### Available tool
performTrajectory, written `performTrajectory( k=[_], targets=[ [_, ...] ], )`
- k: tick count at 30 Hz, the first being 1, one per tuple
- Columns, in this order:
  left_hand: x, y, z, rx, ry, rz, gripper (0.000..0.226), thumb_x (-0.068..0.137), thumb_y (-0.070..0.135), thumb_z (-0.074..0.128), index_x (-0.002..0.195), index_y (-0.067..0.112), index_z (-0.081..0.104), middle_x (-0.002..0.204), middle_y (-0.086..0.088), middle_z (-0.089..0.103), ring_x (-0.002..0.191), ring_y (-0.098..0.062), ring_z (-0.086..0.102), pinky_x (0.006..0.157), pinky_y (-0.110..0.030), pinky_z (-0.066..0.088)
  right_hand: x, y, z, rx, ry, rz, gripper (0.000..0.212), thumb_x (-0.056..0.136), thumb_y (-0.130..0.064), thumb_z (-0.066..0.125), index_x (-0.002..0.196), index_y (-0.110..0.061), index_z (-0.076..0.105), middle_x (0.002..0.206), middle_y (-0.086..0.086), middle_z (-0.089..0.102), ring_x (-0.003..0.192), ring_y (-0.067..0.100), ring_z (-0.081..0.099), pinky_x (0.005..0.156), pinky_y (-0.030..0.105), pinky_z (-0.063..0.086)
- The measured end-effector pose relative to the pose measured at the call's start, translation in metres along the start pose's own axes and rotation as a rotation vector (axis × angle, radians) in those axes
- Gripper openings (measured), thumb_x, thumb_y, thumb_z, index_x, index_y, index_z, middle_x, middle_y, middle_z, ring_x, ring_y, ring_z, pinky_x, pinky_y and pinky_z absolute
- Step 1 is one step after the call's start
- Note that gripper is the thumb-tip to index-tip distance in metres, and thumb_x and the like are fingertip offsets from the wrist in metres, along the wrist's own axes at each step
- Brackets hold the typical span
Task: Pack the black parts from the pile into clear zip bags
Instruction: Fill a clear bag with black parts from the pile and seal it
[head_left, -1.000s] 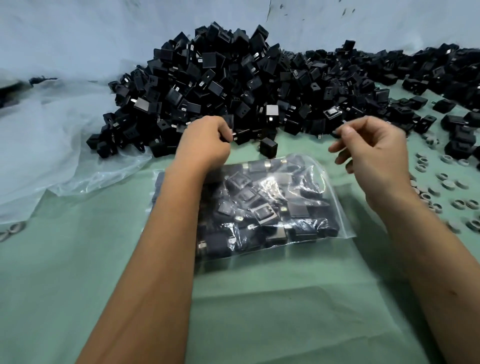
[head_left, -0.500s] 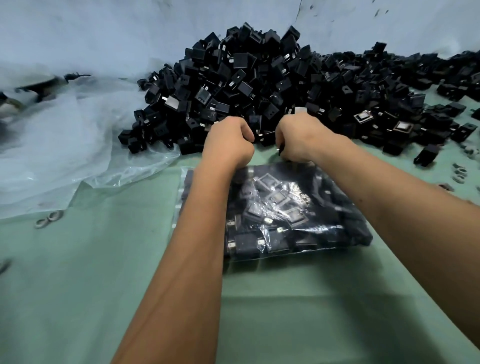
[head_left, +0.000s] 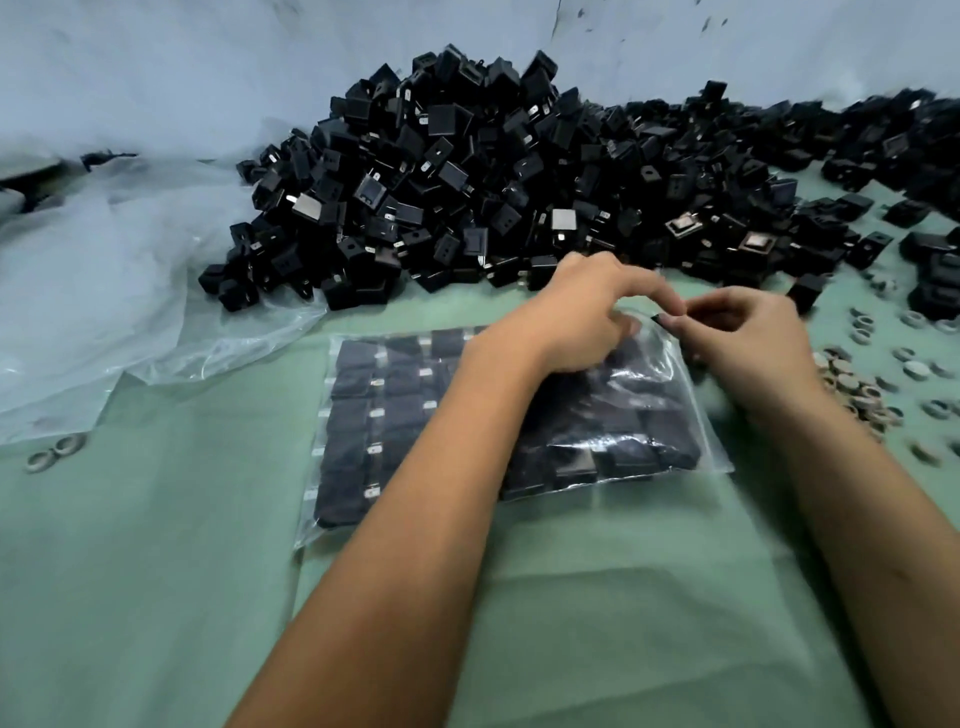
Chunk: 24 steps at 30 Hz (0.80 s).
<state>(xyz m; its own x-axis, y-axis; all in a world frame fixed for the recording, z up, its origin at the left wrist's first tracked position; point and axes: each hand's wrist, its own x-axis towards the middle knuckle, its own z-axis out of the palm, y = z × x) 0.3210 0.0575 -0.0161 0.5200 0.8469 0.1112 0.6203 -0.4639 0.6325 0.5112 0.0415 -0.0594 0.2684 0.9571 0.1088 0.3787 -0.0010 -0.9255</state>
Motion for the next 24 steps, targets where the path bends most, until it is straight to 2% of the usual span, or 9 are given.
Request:
performTrajectory(
  k=[3,7,11,14,17,21,24],
  targets=[
    [0.002,0.005,0.003,0.044,-0.010,0.049,0.039,0.101,0.008,0.057,0.115,0.042,0.071,0.122,-0.001,0.051,0.128,-0.019,0.031,0.103,-0.033,0.029,-0.004,0.005,-0.006,0.036,-0.068,-0.046,0.018,0.088,-0.014,0.081,0.104,-0.008,0.076,0.082,0.002,0.077,0.058,-0.002,0.065,0.055,0.013,0.051],
    [0.000,-0.004,-0.005,0.122,0.038,0.054,0.028,0.099,0.010,0.063,0.110,0.035,0.071,0.121,0.002,0.051,0.125,-0.018,0.032,0.110,-0.037,0.030,0.000,0.004,-0.011,0.110,-0.176,0.005,0.021,0.091,-0.013,0.077,0.109,-0.003,0.075,0.093,0.018,0.077,0.066,0.013,0.064,0.064,0.024,0.050],
    [-0.001,-0.008,-0.002,0.077,0.001,0.031,0.023,0.101,0.012,0.059,0.108,0.032,0.066,0.121,0.000,0.049,0.124,-0.017,0.031,0.100,-0.030,0.029,0.001,0.005,-0.014,0.116,-0.235,0.018,0.023,0.088,-0.013,0.079,0.103,0.002,0.070,0.084,0.017,0.073,0.060,0.011,0.061,0.062,0.023,0.050],
    [0.000,-0.007,0.000,0.107,0.012,0.047,0.016,0.098,0.014,0.065,0.103,0.029,0.065,0.118,0.001,0.049,0.121,-0.016,0.030,0.099,-0.026,0.026,-0.001,0.003,-0.017,0.175,-0.316,0.008,0.027,0.084,-0.018,0.080,0.100,0.001,0.072,0.085,0.022,0.071,0.067,0.018,0.061,0.066,0.025,0.051],
    [0.000,-0.006,-0.002,0.131,0.041,0.054,0.011,0.098,0.017,0.067,0.102,0.027,0.066,0.117,-0.001,0.050,0.121,-0.017,0.032,0.099,-0.027,0.028,-0.007,0.001,-0.015,0.204,-0.408,-0.060,0.028,0.080,-0.023,0.080,0.099,-0.002,0.077,0.074,0.009,0.072,0.061,0.010,0.060,0.060,0.016,0.052],
    [-0.001,-0.007,-0.008,0.135,0.080,0.064,0.010,0.097,0.019,0.067,0.103,0.026,0.066,0.118,0.000,0.051,0.119,-0.016,0.032,0.098,-0.027,0.026,-0.007,0.000,-0.013,0.242,-0.387,-0.114,0.014,0.085,-0.012,0.079,0.096,-0.003,0.079,0.074,0.013,0.074,0.062,0.011,0.065,0.061,0.018,0.055],
    [-0.001,-0.006,-0.007,0.139,0.079,0.059,0.009,0.098,0.019,0.067,0.104,0.026,0.066,0.117,0.000,0.051,0.118,-0.016,0.033,0.099,-0.031,0.030,-0.006,-0.003,-0.012,0.254,-0.331,-0.166,0.010,0.091,-0.001,0.072,0.101,-0.003,0.075,0.076,0.010,0.075,0.065,0.015,0.069,0.062,0.021,0.056]
  ],
)
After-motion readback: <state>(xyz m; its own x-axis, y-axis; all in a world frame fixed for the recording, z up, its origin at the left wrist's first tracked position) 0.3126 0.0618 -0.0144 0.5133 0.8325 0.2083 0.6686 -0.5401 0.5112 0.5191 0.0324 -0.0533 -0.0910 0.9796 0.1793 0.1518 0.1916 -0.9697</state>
